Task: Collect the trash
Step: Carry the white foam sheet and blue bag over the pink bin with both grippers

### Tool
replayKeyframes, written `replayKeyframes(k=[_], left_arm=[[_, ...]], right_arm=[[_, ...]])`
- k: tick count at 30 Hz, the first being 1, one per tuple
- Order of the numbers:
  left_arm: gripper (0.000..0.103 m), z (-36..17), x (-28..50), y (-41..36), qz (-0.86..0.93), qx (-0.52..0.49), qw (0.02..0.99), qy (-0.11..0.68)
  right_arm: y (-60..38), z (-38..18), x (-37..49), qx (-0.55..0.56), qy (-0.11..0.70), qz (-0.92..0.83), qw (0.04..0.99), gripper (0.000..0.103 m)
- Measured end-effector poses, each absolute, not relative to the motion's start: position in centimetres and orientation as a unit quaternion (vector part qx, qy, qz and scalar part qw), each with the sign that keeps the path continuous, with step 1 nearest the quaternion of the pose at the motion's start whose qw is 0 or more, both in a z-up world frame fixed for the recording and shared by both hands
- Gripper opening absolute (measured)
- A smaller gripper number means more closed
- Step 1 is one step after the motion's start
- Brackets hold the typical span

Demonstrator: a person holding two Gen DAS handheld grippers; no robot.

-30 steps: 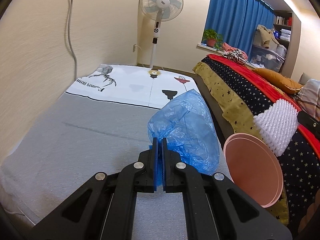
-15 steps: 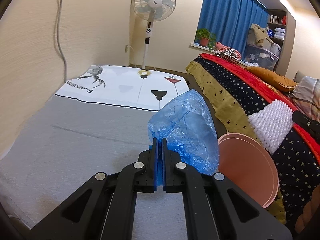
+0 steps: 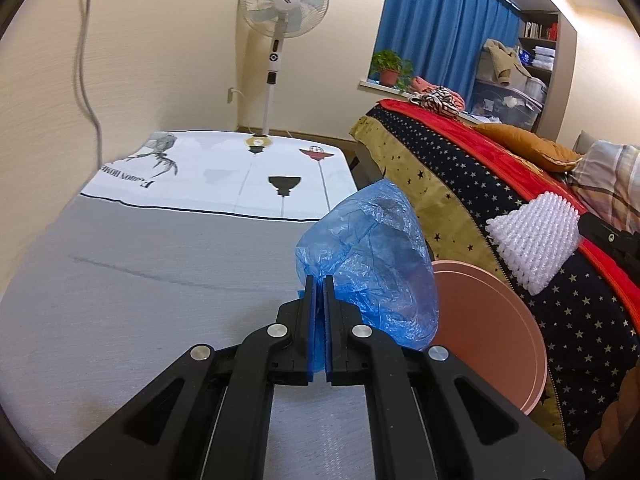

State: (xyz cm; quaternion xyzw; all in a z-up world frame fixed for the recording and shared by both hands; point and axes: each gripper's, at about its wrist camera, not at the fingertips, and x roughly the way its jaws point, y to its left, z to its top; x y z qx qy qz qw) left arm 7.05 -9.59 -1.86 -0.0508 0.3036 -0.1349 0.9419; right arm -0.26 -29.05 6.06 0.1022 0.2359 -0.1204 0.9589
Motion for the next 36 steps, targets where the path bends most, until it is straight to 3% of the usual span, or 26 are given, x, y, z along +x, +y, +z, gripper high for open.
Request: replayKeyframes(k=[36], left_arm=[[0.003,-5.0,8.8,-18.3,-0.237,-0.013,0.909,0.344]], right_arm=[[-33.3,4.0,0.1,0.115,0.261,-0.23,0.93,0.006]])
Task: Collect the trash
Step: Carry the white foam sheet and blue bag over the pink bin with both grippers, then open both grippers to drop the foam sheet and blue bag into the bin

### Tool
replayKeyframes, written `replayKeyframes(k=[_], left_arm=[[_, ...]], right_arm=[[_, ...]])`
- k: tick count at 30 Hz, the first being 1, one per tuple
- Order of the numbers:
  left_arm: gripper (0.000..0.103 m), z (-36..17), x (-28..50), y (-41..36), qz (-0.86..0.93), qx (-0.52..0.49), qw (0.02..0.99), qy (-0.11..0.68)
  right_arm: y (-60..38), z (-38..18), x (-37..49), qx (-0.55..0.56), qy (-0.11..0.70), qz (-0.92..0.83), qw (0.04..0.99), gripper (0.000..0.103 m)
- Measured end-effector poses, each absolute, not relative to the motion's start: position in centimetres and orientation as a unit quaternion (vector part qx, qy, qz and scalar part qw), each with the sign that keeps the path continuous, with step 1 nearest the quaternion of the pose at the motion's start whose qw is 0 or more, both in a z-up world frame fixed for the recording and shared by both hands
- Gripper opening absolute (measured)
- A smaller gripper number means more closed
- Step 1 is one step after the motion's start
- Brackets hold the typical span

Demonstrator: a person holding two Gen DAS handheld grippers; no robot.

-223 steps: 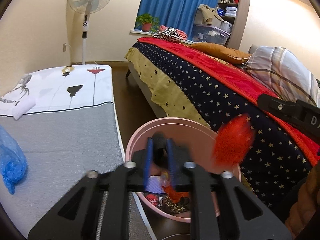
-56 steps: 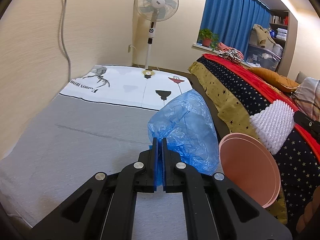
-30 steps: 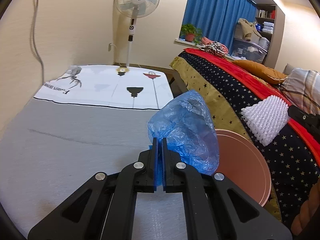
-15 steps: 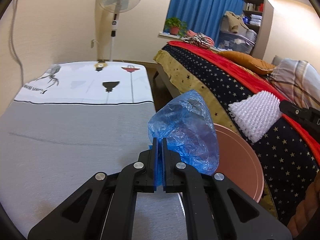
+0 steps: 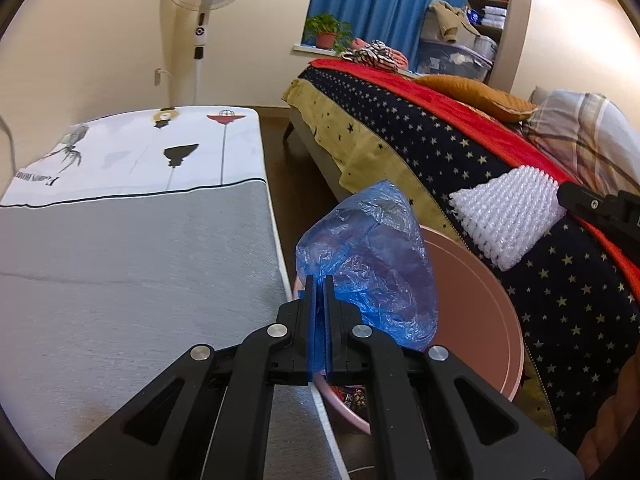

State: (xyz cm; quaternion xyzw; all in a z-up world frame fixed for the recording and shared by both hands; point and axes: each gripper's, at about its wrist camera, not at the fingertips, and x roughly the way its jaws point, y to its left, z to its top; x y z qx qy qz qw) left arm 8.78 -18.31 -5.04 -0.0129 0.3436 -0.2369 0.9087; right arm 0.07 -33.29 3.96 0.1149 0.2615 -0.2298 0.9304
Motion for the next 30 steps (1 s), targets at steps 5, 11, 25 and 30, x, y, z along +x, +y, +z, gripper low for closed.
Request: replayKeyframes(k=[5,11,25,30], left_arm=[[0.003,-5.3,8.9,-19.0,-0.257,-0.011,0.901,0.351],[0.05,-5.5,8.9,-19.2,-0.278,-0.019,0.893,0.354],[0.087,-2.8,6.3,-11.5,-0.168,0.001,0.933,0.319],[0.09,-1.1,4.7,-7.7,-0.132,0.007,0.944,0.303]], right_arm=[[-33.6,4.0,0.1,0.116,0.263,-0.233,0.929,0.01],[-34.0,3.8,-0.4,0.119,0.267,-0.244,0.925,0.05],[-29.2,5.7,-2.1,0.1,0.257,-0.163,0.947,0.092],[-25.7,5.4,-2.8,0.086,0.27,-0.113,0.952,0.098]])
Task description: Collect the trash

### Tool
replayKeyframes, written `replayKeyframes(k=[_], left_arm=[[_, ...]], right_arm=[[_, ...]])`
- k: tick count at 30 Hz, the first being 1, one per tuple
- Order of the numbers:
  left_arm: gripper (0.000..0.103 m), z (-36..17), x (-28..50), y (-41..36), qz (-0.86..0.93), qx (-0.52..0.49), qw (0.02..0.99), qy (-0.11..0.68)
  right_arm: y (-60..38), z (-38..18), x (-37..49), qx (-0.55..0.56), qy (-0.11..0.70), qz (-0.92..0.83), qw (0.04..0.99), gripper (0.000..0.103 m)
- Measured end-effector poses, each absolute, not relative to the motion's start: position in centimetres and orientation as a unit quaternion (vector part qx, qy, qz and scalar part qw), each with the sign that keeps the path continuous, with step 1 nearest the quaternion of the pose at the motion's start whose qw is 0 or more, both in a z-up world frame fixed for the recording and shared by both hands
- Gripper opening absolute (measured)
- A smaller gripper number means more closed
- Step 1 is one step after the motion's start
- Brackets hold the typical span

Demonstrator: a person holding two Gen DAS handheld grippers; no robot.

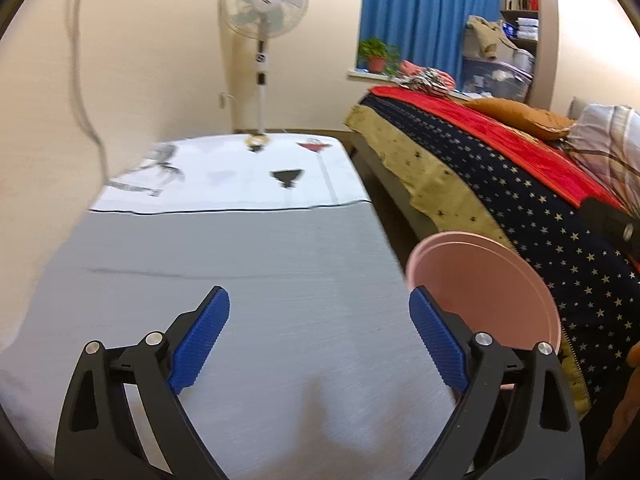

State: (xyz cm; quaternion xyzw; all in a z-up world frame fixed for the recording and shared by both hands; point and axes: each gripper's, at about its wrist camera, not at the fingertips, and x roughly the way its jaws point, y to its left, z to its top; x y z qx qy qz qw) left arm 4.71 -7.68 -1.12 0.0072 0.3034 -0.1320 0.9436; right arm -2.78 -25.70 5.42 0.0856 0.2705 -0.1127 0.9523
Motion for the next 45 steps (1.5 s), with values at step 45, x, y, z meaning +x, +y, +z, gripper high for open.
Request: replayKeyframes(k=[45], left_arm=[[0.095,0.8,-1.3,0.7,-0.064,-0.034,0.956,0.283]], right_arm=[[-18.8,3.6,-4.1,0.049,0.297,-0.06,0.952,0.098]])
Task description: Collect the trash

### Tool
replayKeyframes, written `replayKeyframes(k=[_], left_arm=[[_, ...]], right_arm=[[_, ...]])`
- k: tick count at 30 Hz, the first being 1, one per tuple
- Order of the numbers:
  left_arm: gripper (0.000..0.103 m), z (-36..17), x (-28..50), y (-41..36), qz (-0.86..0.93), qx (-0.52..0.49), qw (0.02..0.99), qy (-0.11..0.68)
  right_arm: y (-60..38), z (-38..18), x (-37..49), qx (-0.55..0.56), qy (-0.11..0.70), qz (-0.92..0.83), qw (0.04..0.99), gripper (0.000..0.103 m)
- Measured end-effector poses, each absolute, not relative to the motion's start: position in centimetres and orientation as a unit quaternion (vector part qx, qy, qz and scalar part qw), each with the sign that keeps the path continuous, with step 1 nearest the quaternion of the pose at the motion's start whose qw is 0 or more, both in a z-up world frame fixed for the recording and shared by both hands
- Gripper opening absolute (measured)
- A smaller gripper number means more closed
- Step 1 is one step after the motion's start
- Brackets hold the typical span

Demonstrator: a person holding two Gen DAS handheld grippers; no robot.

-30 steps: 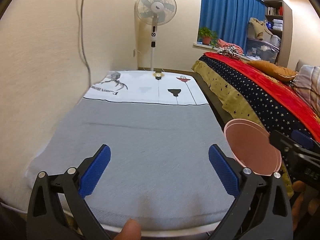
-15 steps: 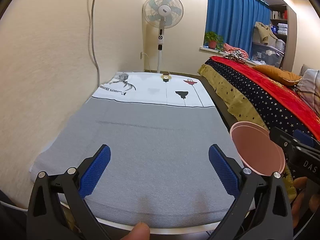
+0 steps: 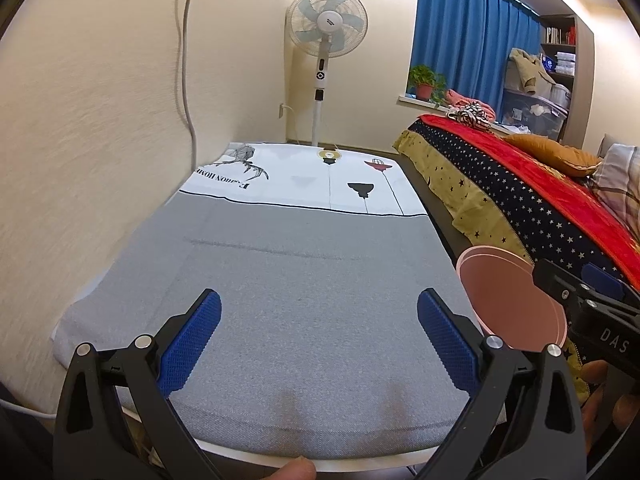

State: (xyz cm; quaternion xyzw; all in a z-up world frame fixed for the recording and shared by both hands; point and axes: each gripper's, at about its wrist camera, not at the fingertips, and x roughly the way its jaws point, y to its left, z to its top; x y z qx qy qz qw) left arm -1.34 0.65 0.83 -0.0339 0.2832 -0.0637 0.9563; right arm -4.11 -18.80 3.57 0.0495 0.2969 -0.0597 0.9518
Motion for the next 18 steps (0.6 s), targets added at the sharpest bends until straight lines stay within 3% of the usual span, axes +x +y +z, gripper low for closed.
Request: replayKeyframes(k=[18], left_arm=[[0.095,0.92,-1.08,0.54,-0.063,-0.036,0.957,0.282]], right_arm=[[-18.71,3.63,-4.09,0.048,0.295,-0.061,0.952,0.098]])
